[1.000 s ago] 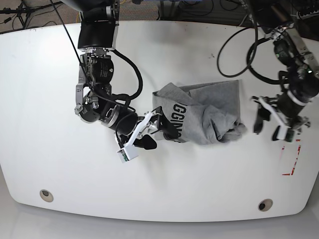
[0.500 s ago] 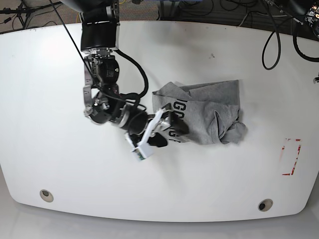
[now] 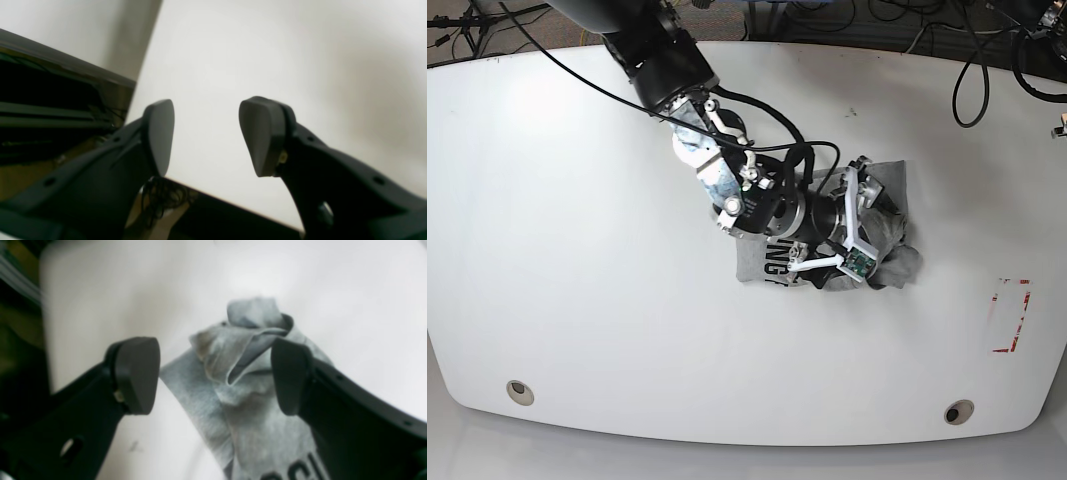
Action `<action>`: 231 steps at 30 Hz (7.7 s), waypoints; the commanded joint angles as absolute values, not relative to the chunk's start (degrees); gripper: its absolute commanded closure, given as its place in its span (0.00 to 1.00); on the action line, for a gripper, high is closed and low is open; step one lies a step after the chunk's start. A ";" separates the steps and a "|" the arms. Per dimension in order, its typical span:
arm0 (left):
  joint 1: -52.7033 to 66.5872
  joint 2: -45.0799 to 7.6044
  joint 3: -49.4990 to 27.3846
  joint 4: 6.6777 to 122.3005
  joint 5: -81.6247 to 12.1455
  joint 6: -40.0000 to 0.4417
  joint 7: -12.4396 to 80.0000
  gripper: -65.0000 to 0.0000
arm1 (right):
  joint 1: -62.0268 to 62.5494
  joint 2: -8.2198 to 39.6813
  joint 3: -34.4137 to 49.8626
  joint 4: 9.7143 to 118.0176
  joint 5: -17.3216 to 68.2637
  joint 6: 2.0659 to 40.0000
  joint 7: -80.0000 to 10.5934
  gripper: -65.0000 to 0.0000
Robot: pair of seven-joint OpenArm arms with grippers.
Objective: Fold the T-shirt properly
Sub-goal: 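Swing the right gripper over the bundle toward the left gripper, then press the folded bundle down with the right gripper, then drag the bundle with the right gripper and release it, then grasp the lettered bundle edge with both grippers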
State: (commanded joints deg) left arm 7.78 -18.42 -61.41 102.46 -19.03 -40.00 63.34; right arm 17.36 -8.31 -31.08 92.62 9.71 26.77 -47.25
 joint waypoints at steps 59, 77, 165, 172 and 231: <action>10.42 -17.19 -61.23 102.37 -19.03 -40.00 63.34 0.48 | 17.89 -9.00 -32.57 75.65 6.64 23.52 -33.63 0.51; 11.21 -17.27 -61.23 102.37 -19.30 -40.00 63.34 0.48 | 19.12 -9.00 -32.57 73.98 9.80 23.25 -33.63 0.81; 10.77 -15.87 -51.47 101.23 -19.82 -40.00 60.97 0.48 | 7.69 -0.04 -39.87 107.30 17.80 19.74 -47.08 0.49; 9.80 -14.29 -45.23 109.67 -25.01 -40.00 61.14 0.48 | 7.43 0.22 -29.41 107.30 17.45 20.00 -46.99 0.58; -8.22 -12.35 -7.43 108.79 -16.84 -40.00 61.23 0.64 | -0.66 14.46 -13.93 101.93 17.80 22.64 -36.09 0.84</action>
